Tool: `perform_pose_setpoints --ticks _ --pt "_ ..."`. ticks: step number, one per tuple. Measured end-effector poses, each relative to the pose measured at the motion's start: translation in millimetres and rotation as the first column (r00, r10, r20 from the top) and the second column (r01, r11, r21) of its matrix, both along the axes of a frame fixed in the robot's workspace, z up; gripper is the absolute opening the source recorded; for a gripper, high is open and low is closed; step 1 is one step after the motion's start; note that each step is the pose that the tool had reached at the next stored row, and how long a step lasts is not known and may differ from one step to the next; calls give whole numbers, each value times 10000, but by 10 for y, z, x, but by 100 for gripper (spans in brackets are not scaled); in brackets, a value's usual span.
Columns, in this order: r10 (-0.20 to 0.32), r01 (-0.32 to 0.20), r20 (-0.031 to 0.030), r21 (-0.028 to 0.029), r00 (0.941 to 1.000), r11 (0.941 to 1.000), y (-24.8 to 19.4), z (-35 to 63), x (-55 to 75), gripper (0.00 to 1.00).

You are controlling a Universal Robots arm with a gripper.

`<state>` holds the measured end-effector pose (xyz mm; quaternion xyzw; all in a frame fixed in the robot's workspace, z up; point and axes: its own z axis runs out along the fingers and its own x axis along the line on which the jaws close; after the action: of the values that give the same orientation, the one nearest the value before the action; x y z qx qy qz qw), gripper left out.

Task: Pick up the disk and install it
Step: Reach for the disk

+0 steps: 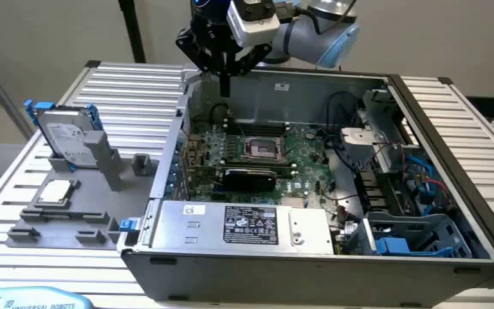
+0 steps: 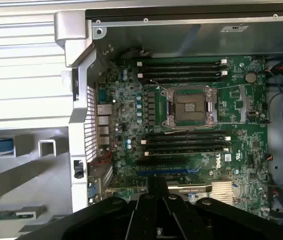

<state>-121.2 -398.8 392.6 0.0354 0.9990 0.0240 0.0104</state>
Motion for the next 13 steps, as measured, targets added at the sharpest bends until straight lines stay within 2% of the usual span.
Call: perform_pose_setpoints --ticks 13 --pt "0 0 0 0 10000 10000 0 0 0 11"
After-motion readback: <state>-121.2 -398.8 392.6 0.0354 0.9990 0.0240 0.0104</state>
